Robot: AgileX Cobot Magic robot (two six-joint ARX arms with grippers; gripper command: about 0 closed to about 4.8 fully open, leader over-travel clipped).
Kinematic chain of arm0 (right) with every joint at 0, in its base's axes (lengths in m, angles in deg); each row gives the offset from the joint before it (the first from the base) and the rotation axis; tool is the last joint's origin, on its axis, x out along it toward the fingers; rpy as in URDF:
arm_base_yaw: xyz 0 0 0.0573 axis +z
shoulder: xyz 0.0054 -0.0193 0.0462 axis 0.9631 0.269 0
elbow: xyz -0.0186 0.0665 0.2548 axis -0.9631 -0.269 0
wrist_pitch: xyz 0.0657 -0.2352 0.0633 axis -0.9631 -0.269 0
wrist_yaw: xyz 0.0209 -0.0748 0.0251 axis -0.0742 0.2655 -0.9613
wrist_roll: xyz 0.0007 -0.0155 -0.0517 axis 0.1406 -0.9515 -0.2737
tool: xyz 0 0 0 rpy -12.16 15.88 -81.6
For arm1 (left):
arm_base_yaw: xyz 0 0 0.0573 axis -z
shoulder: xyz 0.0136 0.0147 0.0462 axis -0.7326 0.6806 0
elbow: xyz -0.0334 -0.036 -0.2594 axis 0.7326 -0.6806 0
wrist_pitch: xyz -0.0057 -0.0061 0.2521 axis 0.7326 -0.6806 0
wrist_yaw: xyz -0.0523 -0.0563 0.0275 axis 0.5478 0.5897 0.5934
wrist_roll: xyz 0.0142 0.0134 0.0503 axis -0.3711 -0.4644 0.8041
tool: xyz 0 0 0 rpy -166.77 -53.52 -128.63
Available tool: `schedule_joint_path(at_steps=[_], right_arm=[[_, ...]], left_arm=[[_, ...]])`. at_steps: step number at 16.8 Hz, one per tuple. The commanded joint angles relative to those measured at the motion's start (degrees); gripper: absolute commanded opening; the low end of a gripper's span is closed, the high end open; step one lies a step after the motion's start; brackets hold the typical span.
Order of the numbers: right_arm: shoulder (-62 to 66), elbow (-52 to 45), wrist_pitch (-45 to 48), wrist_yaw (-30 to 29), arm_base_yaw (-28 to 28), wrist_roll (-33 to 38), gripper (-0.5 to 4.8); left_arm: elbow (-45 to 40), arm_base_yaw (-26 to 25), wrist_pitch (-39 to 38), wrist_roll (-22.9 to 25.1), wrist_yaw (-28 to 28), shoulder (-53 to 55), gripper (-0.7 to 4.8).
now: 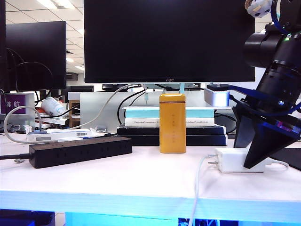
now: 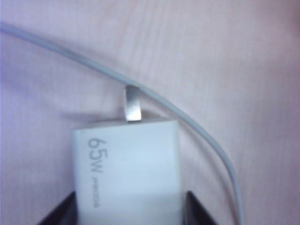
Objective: Plug the white charger into the left socket.
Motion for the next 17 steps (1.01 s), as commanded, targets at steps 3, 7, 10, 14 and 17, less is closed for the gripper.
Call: schedule_joint_path(at_steps=[3, 7, 10, 14, 17], right_arm=[[-0.2, 0.2, 0.0, -3.3, 0.0, 1.9, 2.34], [-0.2, 0.2, -1.7, -3.7, 0.0, 6.9, 2.32], [-0.2, 0.1, -1.9, -3.6, 0.0, 9.5, 2.33], [-0.2, 0.3, -4.7, 2.3, 0.0, 11.5, 2.29], [-0.3, 0.7, -8.0, 12.1, 0.0, 11.6, 2.29]], left_arm=[[0.3, 0.0, 0.9, 0.2, 0.2, -0.1, -0.04], [0.3, 0.0, 0.9, 0.2, 0.2, -0.1, -0.04], [0.3, 0.0, 0.9, 0.2, 0.2, -0.1, -0.04], [0.3, 0.0, 0.9, 0.2, 0.2, -0.1, -0.04], [0.3, 0.0, 0.9, 0.2, 0.2, -0.1, -0.04]])
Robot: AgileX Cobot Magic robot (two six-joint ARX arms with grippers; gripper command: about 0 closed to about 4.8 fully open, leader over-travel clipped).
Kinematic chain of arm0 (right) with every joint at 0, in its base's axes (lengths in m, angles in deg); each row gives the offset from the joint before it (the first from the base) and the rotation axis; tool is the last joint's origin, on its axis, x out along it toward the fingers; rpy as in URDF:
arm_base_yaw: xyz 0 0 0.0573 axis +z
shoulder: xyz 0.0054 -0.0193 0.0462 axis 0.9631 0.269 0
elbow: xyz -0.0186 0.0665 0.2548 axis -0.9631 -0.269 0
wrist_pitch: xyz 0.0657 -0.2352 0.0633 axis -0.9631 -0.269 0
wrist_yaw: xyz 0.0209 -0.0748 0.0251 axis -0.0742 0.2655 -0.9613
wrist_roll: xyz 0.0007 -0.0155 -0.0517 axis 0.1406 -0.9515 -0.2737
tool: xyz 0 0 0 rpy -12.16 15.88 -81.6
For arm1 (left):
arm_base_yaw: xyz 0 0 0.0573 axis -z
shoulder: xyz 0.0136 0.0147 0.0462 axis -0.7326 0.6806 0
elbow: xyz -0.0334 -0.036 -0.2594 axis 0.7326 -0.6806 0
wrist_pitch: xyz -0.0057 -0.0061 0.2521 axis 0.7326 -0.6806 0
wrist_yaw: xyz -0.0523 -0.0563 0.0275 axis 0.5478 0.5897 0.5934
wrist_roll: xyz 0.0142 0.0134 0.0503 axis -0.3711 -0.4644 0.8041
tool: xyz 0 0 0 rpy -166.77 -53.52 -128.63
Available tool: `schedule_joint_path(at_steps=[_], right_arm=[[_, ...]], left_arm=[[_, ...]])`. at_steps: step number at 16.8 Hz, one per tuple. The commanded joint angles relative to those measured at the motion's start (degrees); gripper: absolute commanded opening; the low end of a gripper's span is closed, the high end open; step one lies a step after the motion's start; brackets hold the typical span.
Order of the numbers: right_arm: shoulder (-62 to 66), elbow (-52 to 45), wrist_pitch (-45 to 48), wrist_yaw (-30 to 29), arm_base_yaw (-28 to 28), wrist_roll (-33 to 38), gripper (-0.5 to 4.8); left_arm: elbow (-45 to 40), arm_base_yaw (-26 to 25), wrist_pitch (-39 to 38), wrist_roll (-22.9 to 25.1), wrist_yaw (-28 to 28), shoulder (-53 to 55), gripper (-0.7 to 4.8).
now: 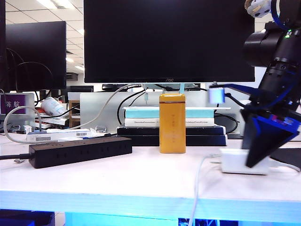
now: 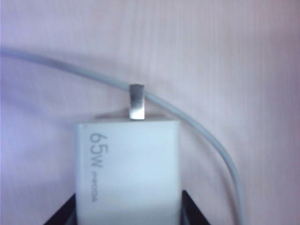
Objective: Plug the white charger into the left socket.
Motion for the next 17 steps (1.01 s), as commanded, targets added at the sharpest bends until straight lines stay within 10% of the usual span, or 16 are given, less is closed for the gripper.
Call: schedule_joint_path(at_steps=[1, 12, 17], right_arm=[[0.1, 1.1, -7.2, 12.0, 0.0, 0.4, 2.29], [-5.0, 19.2, -17.0, -0.2, 1.1, 9.1, 2.28], [-5.2, 22.3, -27.9, 2.6, 3.7, 0.3, 0.71]], left_arm=[[0.3, 0.0, 0.9, 0.2, 0.2, -0.1, -0.04], [0.3, 0.0, 1.0, 0.2, 0.2, -0.1, -0.04], [0.3, 0.0, 1.0, 0.2, 0.2, -0.1, -0.04]])
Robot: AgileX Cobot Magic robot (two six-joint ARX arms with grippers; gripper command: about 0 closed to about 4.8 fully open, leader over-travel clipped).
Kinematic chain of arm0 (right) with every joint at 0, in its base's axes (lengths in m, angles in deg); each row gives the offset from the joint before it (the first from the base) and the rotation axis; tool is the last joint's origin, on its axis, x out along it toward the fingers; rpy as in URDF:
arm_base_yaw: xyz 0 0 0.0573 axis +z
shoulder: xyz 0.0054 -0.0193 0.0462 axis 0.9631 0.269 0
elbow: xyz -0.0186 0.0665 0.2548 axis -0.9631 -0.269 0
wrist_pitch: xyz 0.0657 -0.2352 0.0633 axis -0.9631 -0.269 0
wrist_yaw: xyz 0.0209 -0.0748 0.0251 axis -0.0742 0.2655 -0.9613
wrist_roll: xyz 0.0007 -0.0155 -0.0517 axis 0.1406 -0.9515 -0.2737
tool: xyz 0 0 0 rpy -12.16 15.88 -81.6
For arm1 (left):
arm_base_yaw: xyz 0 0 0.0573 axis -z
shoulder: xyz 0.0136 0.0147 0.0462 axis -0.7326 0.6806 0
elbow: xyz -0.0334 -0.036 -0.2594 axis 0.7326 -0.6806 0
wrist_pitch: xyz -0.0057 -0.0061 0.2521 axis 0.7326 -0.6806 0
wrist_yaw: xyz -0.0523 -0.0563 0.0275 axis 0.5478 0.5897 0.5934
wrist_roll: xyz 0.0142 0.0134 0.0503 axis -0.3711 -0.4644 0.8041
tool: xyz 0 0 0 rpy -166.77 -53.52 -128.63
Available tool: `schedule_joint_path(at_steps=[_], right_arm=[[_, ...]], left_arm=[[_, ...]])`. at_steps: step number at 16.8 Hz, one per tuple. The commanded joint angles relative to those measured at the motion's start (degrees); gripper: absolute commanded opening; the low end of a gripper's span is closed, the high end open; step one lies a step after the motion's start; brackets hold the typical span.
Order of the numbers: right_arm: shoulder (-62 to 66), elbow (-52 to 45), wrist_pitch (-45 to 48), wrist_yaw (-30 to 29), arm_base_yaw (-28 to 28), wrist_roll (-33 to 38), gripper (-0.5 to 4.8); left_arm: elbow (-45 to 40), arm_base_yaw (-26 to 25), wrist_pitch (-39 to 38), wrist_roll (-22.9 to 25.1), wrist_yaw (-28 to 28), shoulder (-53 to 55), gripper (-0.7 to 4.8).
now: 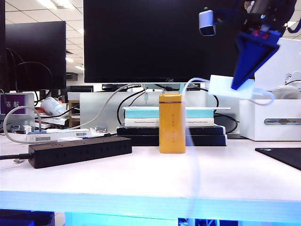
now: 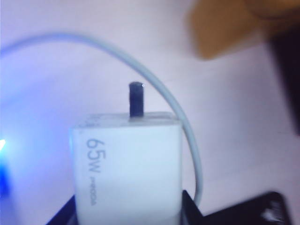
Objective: Plug the white charger into the left socket.
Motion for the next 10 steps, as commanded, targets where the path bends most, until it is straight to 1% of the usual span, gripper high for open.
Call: schedule_joint_path(at_steps=[1, 3, 4, 5, 6, 7, 8, 9, 10], right_arm=[[-0.4, 0.2, -5.7, 3.5, 1.8, -5.4, 0.72], [-0.4, 0.2, -6.7, 5.2, 1.8, -5.4, 0.72], [-0.4, 0.2, -8.0, 8.2, 1.8, -4.9, 0.72], [-0.4, 0.2, -8.7, 9.7, 1.8, -4.6, 0.72], [-0.3, 0.2, -11.9, 15.0, 1.8, -3.3, 0.71], [-0.3, 0.2, -13.2, 15.9, 1.8, -3.4, 0.71], [-0.3, 0.2, -15.5, 17.0, 1.8, -4.3, 0.71], [-0.3, 0.2, -19.6, 17.9, 1.8, -8.3, 0.71], [-0.4, 0.1, -19.9, 18.1, 1.8, -8.7, 0.71]], left_arm=[[0.3, 0.0, 1.0, 0.2, 0.2, -0.1, -0.04], [0.3, 0.0, 0.9, 0.2, 0.3, -0.1, -0.04], [0.3, 0.0, 0.9, 0.2, 0.3, -0.1, -0.04], [0.3, 0.0, 1.0, 0.2, 0.3, -0.1, -0.04], [0.3, 0.0, 1.0, 0.2, 0.3, -0.1, -0.04], [0.3, 0.0, 1.0, 0.2, 0.3, -0.1, -0.04], [0.3, 0.0, 1.0, 0.2, 0.3, -0.1, -0.04], [0.3, 0.0, 1.0, 0.2, 0.3, -0.1, -0.04], [0.3, 0.0, 1.0, 0.2, 0.3, -0.1, -0.04]])
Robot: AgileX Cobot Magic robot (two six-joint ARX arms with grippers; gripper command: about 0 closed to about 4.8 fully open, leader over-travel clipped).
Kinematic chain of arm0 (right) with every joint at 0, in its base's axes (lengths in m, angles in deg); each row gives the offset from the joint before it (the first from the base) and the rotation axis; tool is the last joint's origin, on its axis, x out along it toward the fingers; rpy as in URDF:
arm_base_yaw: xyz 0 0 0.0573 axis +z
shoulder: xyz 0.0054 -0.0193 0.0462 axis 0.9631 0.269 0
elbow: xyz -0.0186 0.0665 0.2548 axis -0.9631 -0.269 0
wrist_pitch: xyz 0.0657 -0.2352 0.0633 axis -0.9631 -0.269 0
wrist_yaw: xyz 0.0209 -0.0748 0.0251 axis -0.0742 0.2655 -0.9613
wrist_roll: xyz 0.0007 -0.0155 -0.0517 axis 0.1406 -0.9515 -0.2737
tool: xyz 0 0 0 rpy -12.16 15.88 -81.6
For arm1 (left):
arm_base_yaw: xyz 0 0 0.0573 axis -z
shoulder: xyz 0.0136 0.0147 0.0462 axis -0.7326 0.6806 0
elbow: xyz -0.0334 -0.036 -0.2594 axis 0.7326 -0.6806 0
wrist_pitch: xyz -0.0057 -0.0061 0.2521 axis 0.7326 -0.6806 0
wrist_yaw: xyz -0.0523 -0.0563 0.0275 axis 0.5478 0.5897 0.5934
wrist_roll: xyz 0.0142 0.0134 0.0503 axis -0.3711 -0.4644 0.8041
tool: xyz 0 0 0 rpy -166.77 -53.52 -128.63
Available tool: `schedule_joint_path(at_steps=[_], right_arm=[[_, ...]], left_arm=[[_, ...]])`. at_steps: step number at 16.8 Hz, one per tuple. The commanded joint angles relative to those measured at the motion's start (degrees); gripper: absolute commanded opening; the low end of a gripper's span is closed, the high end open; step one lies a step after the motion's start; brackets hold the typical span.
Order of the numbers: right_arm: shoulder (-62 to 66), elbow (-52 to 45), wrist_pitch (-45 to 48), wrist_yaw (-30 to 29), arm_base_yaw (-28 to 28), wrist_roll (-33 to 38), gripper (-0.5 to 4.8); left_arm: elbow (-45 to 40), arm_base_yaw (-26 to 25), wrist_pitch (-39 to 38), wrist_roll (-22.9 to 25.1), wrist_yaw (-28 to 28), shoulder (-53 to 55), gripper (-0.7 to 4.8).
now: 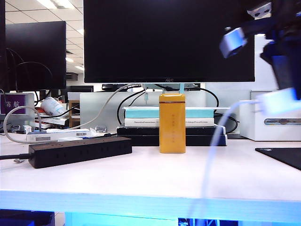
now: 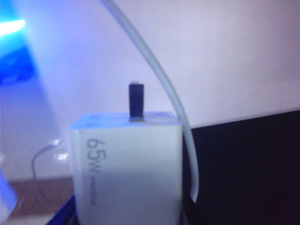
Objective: Plug the white charger into the left socket.
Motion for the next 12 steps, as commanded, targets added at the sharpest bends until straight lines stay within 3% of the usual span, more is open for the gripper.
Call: schedule_joint_path(at_steps=[1, 5, 7, 9, 12], right_arm=[[-0.5, 0.1, -3.5, 0.7, 0.1, -3.0, 0.71], [-0.5, 0.1, -3.4, 0.7, 0.1, -3.5, 0.32], [-0.5, 0.2, -0.9, -2.4, 0.8, 1.0, 0.32], [-0.5, 0.2, 1.4, -6.9, 1.4, 8.6, 0.32], [-0.5, 0.2, 5.5, -22.3, 1.5, 21.7, 0.32]], left_arm=[[0.3, 0.0, 1.0, 0.2, 0.3, -0.1, -0.04], [0.3, 0.0, 0.9, 0.2, 0.4, -0.1, -0.04], [0.3, 0.0, 0.9, 0.1, 0.4, -0.1, -0.04], [0.3, 0.0, 0.9, 0.0, 0.4, -0.1, -0.04], [0.3, 0.0, 1.0, 0.0, 0.4, -0.1, -0.04]])
